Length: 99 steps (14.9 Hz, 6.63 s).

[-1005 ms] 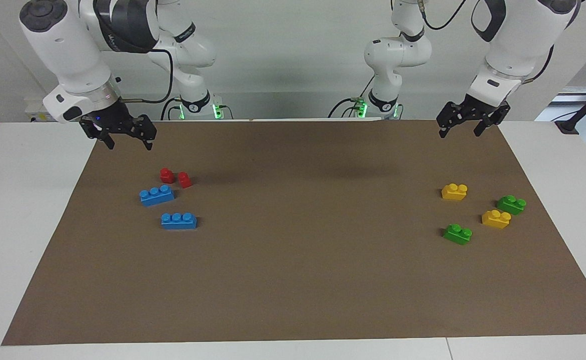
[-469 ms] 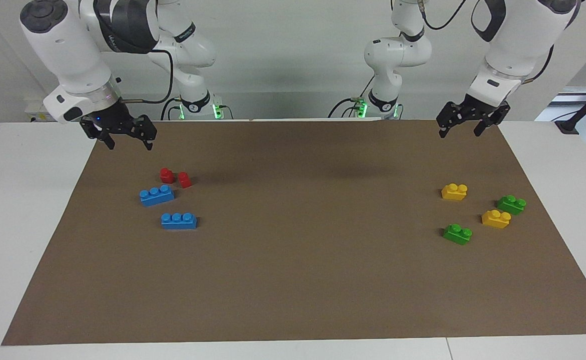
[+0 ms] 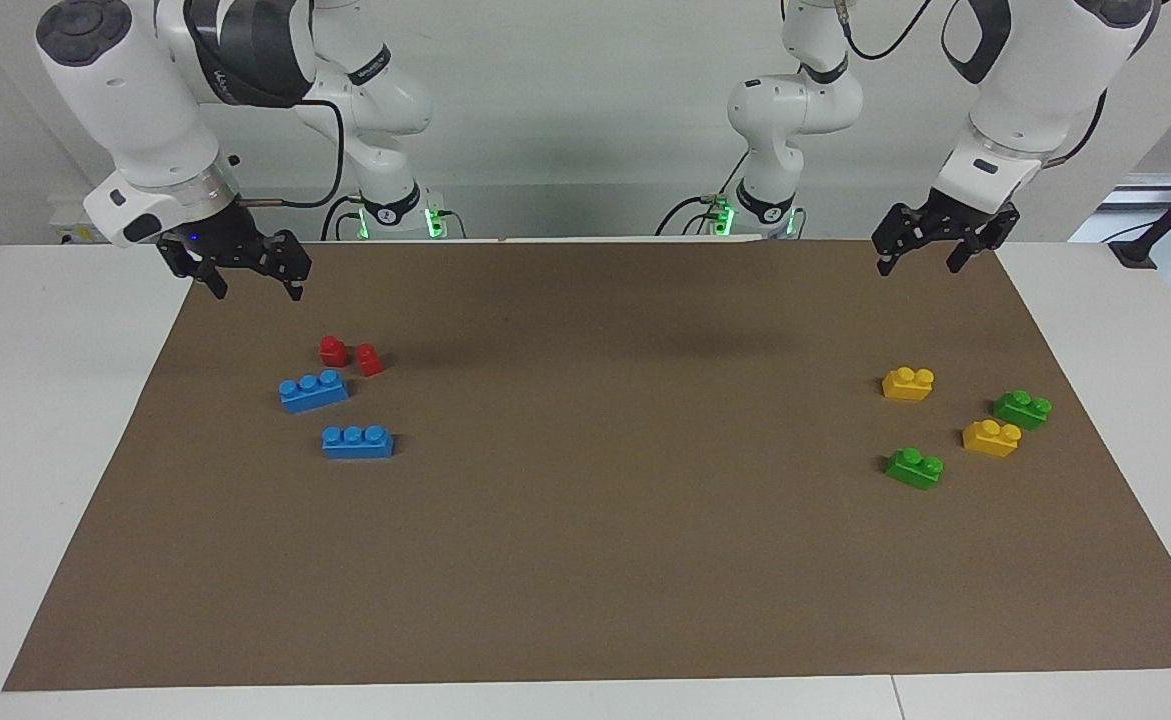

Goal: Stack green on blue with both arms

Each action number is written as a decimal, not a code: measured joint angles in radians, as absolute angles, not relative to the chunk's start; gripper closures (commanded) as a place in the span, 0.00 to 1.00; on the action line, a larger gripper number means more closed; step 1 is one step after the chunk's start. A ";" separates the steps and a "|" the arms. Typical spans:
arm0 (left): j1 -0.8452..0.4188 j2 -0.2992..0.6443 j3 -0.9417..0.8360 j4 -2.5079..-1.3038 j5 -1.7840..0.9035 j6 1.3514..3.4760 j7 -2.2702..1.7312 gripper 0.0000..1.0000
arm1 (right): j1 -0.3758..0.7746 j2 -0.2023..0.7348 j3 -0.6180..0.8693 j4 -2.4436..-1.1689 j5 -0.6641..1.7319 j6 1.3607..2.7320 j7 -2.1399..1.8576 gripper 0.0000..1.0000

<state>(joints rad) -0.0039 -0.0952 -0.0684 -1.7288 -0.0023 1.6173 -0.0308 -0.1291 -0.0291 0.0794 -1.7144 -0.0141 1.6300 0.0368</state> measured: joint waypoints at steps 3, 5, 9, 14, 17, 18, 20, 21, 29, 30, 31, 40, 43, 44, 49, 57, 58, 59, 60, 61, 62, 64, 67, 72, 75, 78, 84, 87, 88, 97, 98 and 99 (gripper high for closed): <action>-0.004 -0.095 -0.068 -1.728 -0.002 1.617 -0.031 0.00 | -0.130 -0.026 0.079 -1.715 -0.005 1.678 0.207 0.00; -0.004 -0.095 -0.068 -1.728 -0.002 1.617 -0.031 0.00 | -0.131 -0.011 0.079 -1.715 0.025 1.711 0.337 0.01; -0.004 -0.095 -0.068 -1.727 -0.002 1.617 -0.031 0.00 | -0.145 0.063 0.078 -1.714 0.102 1.790 0.552 0.01; -0.004 -0.095 -0.068 -1.727 -0.002 1.618 -0.031 0.00 | -0.171 0.159 0.074 -1.714 0.332 1.883 0.894 0.01; -0.004 -0.095 -0.064 -1.727 -0.002 1.618 -0.032 0.00 | -0.202 0.191 0.071 -1.728 0.456 1.895 1.045 0.01; -0.004 -0.095 -0.063 -1.727 -0.002 1.618 -0.032 0.00 | -0.210 0.197 0.071 -1.743 0.479 1.910 1.069 0.01; -0.004 -0.095 -0.062 -1.728 -0.002 1.620 -0.033 0.00 | -0.223 0.204 0.069 -1.783 0.504 1.925 1.094 0.01; -0.003 -0.095 -0.061 -1.728 -0.002 1.621 -0.035 0.00 | -0.227 0.205 0.069 -1.808 0.506 1.926 1.102 0.01; 0.003 -0.071 -0.057 -1.774 -0.003 1.769 -0.405 0.00 | -0.229 0.279 0.069 -1.877 0.507 1.949 1.109 0.01; 0.010 -0.057 -0.056 -1.778 -0.008 1.791 -0.436 0.00 | -0.229 0.293 0.070 -1.877 0.507 1.961 1.108 0.01; 0.020 -0.041 -0.055 -1.780 -0.015 1.811 -0.456 0.00 | -0.229 0.306 0.070 -1.877 0.507 1.983 1.106 0.01; 0.076 0.114 -0.048 -1.780 -0.023 1.982 -0.669 0.00 | -0.229 0.354 0.071 -1.884 0.507 2.045 1.062 0.01; 0.091 0.160 -0.047 -1.781 -0.023 2.015 -0.757 0.00 | -0.229 0.361 0.071 -1.904 0.507 2.066 1.045 0.01; 0.097 0.176 -0.047 -1.781 -0.023 2.030 -0.796 0.00 | -0.229 0.363 0.070 -1.910 0.507 2.074 1.044 0.01; 0.104 0.252 -0.047 -1.781 -0.023 2.109 -0.906 0.00 | -0.229 0.369 0.070 -1.948 0.507 2.147 1.032 0.48; 0.111 0.341 -0.048 -1.765 0.001 2.154 -1.028 0.00 | -0.233 0.368 0.072 -1.908 0.515 2.135 0.981 1.00; 0.111 0.347 -0.048 -1.764 0.001 2.166 -1.035 0.00 | -0.224 0.367 0.077 -1.870 0.528 2.113 0.999 1.00; 0.111 0.353 -0.047 -1.764 0.002 2.179 -1.040 0.00 | -0.204 0.367 0.082 -1.830 0.535 2.098 1.033 1.00; 0.111 0.358 -0.047 -1.764 0.002 2.193 -1.045 0.00 | -0.169 0.366 0.086 -1.798 0.542 2.091 1.083 1.00; 0.111 0.363 -0.047 -1.764 0.002 2.208 -1.056 0.00 | -0.122 0.366 0.088 -1.776 0.560 2.093 1.146 1.00; 0.111 0.368 -0.047 -1.764 0.002 2.220 -1.065 0.00 | -0.067 0.366 0.090 -1.763 0.581 2.107 1.217 1.00; 0.111 0.381 -0.047 -1.764 0.004 2.237 -1.075 0.00 | 0.060 0.367 0.094 -1.753 0.604 2.178 1.369 1.00; 0.111 0.401 -0.047 -1.770 0.015 2.249 -1.085 0.00 | 0.243 0.372 0.094 -1.754 0.605 2.268 1.539 1.00; 0.111 0.411 -0.047 -1.805 0.016 2.323 -1.113 0.00 | 0.410 0.389 0.093 -1.795 0.605 2.408 1.706 1.00; 0.116 0.414 -0.046 -1.823 0.016 2.360 -1.117 0.00 | 0.466 0.413 0.092 -1.840 0.605 2.504 1.744 1.00; 0.122 0.423 -0.046 -1.831 0.016 2.387 -1.117 0.11 | 0.487 0.439 0.092 -1.847 0.605 2.544 1.763 1.00; 0.122 0.426 -0.047 -1.839 0.017 2.405 -1.137 1.00 | 0.501 0.448 0.092 -1.877 0.606 2.568 1.740 1.00; 0.122 0.426 -0.047 -1.839 0.017 2.407 -1.138 1.00 | 0.501 0.455 0.092 -1.893 0.606 2.576 1.691 1.00; 0.122 0.426 -0.048 -1.839 0.017 2.408 -1.138 1.00 | 0.501 0.456 0.092 -1.897 0.606 2.577 1.684 1.00; 0.043 0.291 -0.065 -1.771 0.017 2.124 -1.303 1.00 | 0.503 0.456 0.092 -1.913 0.606 2.605 1.680 1.00; 0.011 0.258 -0.066 -1.771 0.017 2.084 -1.361 1.00 | 0.503 0.456 0.092 -1.914 0.606 2.606 1.680 1.00; -0.025 0.231 -0.067 -1.771 0.017 2.055 -1.426 1.00 | 0.503 0.456 0.092 -1.914 0.606 2.606 1.680 1.00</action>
